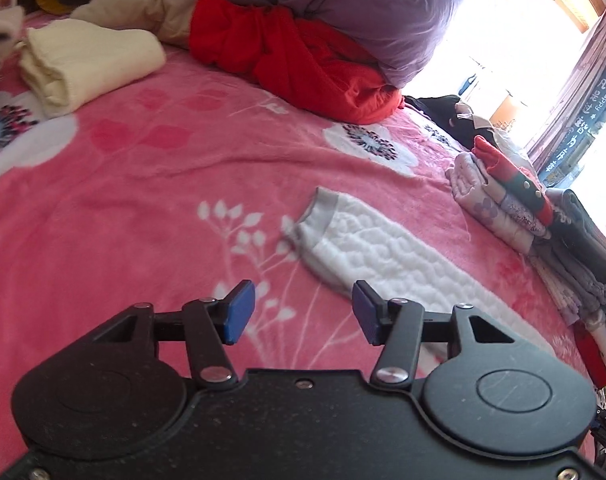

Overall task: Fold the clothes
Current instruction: 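Move both tools open above the white quilted garment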

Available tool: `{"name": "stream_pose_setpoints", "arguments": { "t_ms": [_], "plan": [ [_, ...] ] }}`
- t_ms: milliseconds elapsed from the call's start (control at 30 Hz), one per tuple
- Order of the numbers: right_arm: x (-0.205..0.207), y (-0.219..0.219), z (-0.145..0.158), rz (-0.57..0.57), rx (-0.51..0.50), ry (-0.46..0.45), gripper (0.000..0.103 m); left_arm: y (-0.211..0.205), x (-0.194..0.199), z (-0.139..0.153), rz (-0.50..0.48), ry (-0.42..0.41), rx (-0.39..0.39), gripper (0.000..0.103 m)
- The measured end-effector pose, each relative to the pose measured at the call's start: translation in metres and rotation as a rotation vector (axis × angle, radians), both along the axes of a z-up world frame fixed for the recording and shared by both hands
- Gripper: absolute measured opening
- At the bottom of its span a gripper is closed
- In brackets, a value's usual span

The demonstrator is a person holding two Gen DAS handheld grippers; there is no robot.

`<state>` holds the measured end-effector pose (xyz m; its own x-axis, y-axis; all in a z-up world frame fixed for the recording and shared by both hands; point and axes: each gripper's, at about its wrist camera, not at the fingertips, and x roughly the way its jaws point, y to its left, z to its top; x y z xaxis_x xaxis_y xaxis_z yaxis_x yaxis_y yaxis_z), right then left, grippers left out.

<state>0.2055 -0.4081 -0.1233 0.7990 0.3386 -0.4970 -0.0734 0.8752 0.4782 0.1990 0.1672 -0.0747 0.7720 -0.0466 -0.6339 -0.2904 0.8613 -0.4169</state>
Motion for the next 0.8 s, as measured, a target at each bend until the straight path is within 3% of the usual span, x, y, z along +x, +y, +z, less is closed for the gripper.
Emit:
{"name": "stream_pose_setpoints", "arguments": {
  "t_ms": [333, 533, 667, 700, 733, 767, 800],
  "plan": [
    [0.063, 0.010, -0.002, 0.196, -0.039, -0.076, 0.048, 0.017, 0.083, -0.032, -0.014, 0.044, -0.005, 0.055],
    [0.086, 0.020, 0.001, 0.285, -0.082, -0.112, 0.050, 0.020, 0.104, -0.044, -0.072, 0.042, 0.008, 0.063],
    [0.095, 0.028, -0.008, 0.328, -0.120, -0.069, 0.054, 0.020, 0.109, -0.047, -0.099, 0.011, -0.006, 0.065],
    [0.096, 0.031, -0.010, 0.341, -0.128, -0.062, 0.054, 0.018, 0.108, -0.047, -0.118, 0.001, 0.000, 0.062],
    [0.098, 0.035, -0.012, 0.353, -0.135, -0.054, 0.054, 0.013, 0.109, -0.047, -0.147, -0.004, 0.019, 0.050],
    [0.099, 0.038, -0.015, 0.366, -0.142, -0.046, 0.054, 0.008, 0.109, -0.047, -0.172, -0.006, 0.050, 0.045],
    [0.100, 0.041, -0.017, 0.379, -0.149, -0.038, 0.040, 0.002, 0.109, -0.046, -0.192, -0.009, 0.087, 0.035]
  ]
}}
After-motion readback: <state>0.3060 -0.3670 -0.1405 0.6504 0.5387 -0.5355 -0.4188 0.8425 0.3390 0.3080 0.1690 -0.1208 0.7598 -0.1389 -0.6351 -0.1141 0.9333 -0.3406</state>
